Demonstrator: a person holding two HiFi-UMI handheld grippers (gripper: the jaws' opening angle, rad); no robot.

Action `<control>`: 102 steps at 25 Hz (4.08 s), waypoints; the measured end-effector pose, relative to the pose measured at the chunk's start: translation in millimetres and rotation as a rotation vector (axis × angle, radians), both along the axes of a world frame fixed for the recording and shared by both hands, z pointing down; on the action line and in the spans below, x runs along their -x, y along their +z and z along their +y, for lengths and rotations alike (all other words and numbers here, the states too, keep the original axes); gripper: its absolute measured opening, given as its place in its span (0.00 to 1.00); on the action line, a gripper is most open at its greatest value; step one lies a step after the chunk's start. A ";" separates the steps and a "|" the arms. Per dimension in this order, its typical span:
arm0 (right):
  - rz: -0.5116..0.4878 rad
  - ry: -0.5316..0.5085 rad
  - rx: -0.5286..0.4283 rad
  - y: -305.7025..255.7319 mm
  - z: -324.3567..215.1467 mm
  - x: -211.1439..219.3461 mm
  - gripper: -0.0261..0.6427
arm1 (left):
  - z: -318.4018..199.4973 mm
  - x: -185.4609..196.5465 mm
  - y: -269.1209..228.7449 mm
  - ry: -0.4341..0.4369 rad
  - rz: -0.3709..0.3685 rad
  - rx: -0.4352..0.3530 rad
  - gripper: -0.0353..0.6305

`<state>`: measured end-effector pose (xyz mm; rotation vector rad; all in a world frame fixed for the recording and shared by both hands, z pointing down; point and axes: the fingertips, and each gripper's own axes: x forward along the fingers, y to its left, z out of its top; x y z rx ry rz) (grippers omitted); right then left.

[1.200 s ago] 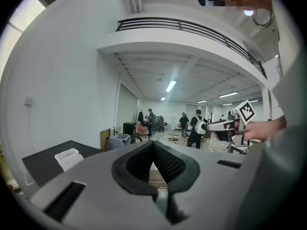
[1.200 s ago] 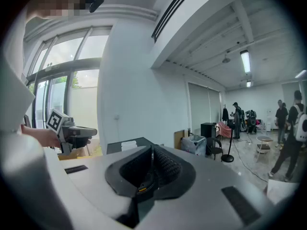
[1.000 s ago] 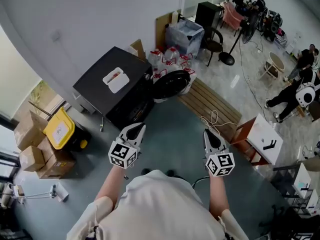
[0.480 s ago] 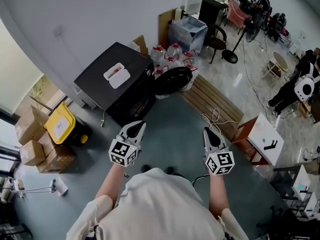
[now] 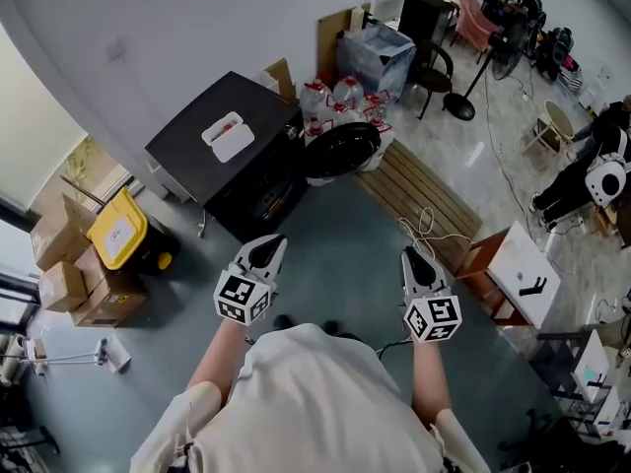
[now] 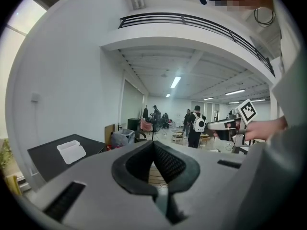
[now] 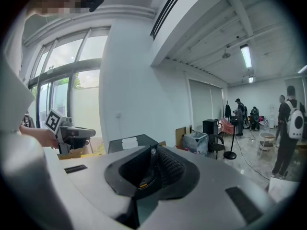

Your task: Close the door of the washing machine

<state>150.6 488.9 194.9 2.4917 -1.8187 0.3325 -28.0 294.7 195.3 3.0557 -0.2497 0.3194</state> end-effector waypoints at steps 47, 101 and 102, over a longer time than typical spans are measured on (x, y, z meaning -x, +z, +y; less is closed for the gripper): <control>-0.063 0.105 0.074 43.3 -176.6 -92.0 0.20 | -178.9 -127.8 45.6 0.161 -0.069 0.020 0.06; -0.050 -0.436 0.427 298.2 -436.6 -381.9 0.26 | -287.4 -366.4 275.0 -0.142 -0.282 0.222 0.06; -0.042 -0.443 0.437 307.8 -441.1 -385.7 0.27 | -288.0 -369.6 284.4 -0.143 -0.287 0.226 0.06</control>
